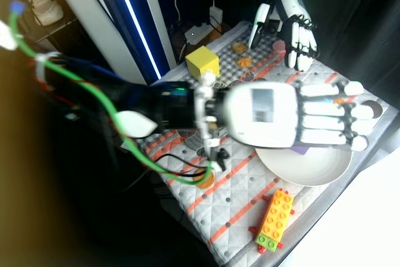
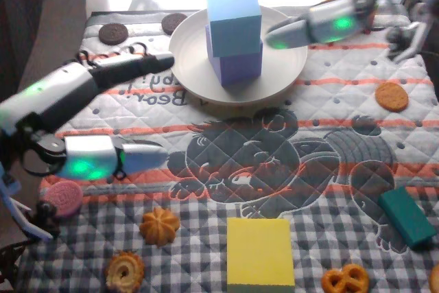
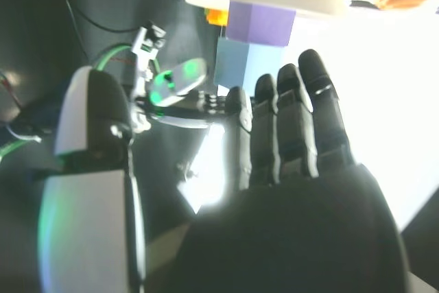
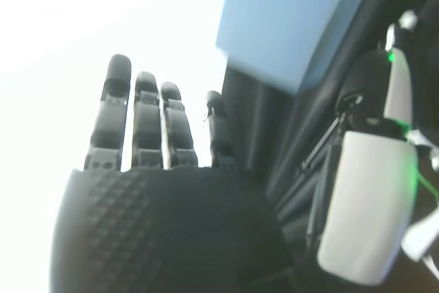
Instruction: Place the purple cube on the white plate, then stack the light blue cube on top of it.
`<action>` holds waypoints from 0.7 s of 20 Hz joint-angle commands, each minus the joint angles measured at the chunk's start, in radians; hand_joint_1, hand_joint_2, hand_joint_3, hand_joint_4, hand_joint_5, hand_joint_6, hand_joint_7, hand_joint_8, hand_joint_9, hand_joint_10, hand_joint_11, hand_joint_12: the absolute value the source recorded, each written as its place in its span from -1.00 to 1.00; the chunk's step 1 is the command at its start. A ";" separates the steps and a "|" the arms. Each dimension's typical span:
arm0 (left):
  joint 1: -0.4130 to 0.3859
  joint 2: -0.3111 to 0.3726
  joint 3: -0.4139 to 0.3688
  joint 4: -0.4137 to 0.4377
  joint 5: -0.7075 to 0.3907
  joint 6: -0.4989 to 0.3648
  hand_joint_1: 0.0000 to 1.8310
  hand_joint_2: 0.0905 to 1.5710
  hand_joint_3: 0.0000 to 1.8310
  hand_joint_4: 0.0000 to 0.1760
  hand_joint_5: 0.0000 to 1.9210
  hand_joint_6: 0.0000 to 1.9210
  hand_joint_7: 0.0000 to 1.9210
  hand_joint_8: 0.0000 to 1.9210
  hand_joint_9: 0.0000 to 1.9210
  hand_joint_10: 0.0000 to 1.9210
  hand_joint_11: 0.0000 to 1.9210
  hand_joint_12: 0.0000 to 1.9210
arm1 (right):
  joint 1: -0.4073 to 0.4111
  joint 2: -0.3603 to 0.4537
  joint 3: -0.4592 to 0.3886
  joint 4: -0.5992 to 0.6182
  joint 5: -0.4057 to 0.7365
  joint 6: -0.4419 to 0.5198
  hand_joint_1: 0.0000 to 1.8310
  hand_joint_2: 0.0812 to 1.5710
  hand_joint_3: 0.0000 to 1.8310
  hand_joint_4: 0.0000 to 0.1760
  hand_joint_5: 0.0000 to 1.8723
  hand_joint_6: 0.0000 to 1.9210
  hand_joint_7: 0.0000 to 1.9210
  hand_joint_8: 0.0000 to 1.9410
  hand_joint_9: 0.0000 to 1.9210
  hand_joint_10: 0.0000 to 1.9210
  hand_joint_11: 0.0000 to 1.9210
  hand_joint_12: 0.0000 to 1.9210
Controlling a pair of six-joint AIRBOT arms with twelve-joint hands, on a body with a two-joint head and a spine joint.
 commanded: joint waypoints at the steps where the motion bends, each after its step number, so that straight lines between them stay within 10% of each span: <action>1: -0.002 0.021 0.002 0.004 -0.165 -0.036 0.04 0.25 -1.00 -0.44 -0.73 -0.99 -0.81 -1.00 -0.89 -0.99 -1.00 -0.81 | -0.013 0.032 -0.017 0.045 0.178 -0.010 -0.36 0.00 -1.00 1.00 -1.00 -1.00 -1.00 -1.00 -1.00 -1.00 -1.00 -1.00; 3: 0.015 0.043 0.002 0.004 -0.211 -0.088 -0.07 0.27 -1.00 0.03 -0.82 -1.00 -0.83 -1.00 -0.90 -1.00 -1.00 -0.91 | -0.068 0.096 -0.093 0.095 0.290 -0.031 -0.38 0.00 -1.00 1.00 -1.00 -1.00 -1.00 -1.00 -1.00 -1.00 -1.00 -1.00; 6: 0.058 0.085 -0.007 0.004 -0.336 -0.187 -0.16 0.22 -1.00 0.18 -0.92 -1.00 -0.92 -1.00 -0.98 -1.00 -1.00 -1.00 | -0.225 0.204 -0.201 0.170 0.486 -0.037 -0.31 0.01 -1.00 1.00 -1.00 -1.00 -1.00 -1.00 -1.00 -1.00 -1.00 -1.00; 7: 0.073 0.098 -0.010 0.004 -0.383 -0.223 -0.25 0.18 -1.00 0.73 -0.99 -1.00 -0.99 -1.00 -1.00 -1.00 -1.00 -1.00 | -0.268 0.225 -0.225 0.184 0.529 -0.038 -0.26 0.03 -0.99 1.00 -1.00 -1.00 -1.00 -1.00 -1.00 -1.00 -1.00 -1.00; 8: 0.093 0.111 -0.014 0.004 -0.441 -0.263 -0.33 0.10 -1.00 -0.18 -1.00 -1.00 -1.00 -1.00 -1.00 -1.00 -1.00 -1.00 | -0.316 0.245 -0.252 0.201 0.580 -0.038 -0.32 0.01 -1.00 1.00 -1.00 -1.00 -1.00 -1.00 -1.00 -1.00 -1.00 -1.00; 9: 0.110 0.119 -0.017 0.004 -0.485 -0.294 -0.38 0.06 -1.00 -0.16 -1.00 -1.00 -1.00 -1.00 -1.00 -1.00 -1.00 -1.00 | -0.356 0.265 -0.277 0.214 0.624 -0.038 -0.26 0.01 -1.00 1.00 -1.00 -1.00 -1.00 -1.00 -1.00 -1.00 -1.00 -1.00; 10: 0.130 0.126 -0.022 0.003 -0.545 -0.324 -0.45 0.12 -0.99 0.77 -1.00 -1.00 -1.00 -1.00 -1.00 -1.00 -1.00 -1.00 | -0.405 0.289 -0.305 0.229 0.680 -0.038 -0.20 0.03 -0.99 1.00 -1.00 -1.00 -1.00 -1.00 -1.00 -1.00 -1.00 -1.00; 12: 0.152 0.135 -0.029 0.003 -0.626 -0.360 -0.24 0.19 -0.98 0.52 -1.00 -1.00 -1.00 -1.00 -1.00 -1.00 -1.00 -1.00 | -0.479 0.327 -0.353 0.252 0.771 -0.038 -0.19 0.03 -0.99 1.00 -1.00 -1.00 -1.00 -1.00 -1.00 -1.00 -1.00 -1.00; 14: 0.176 0.139 -0.031 0.001 -0.721 -0.407 -0.45 0.18 -0.99 0.24 -1.00 -1.00 -1.00 -1.00 -1.00 -1.00 -1.00 -1.00 | -0.565 0.363 -0.397 0.288 0.898 -0.038 -0.27 0.05 -0.99 1.00 -1.00 -1.00 -1.00 -1.00 -1.00 -1.00 -1.00 -1.00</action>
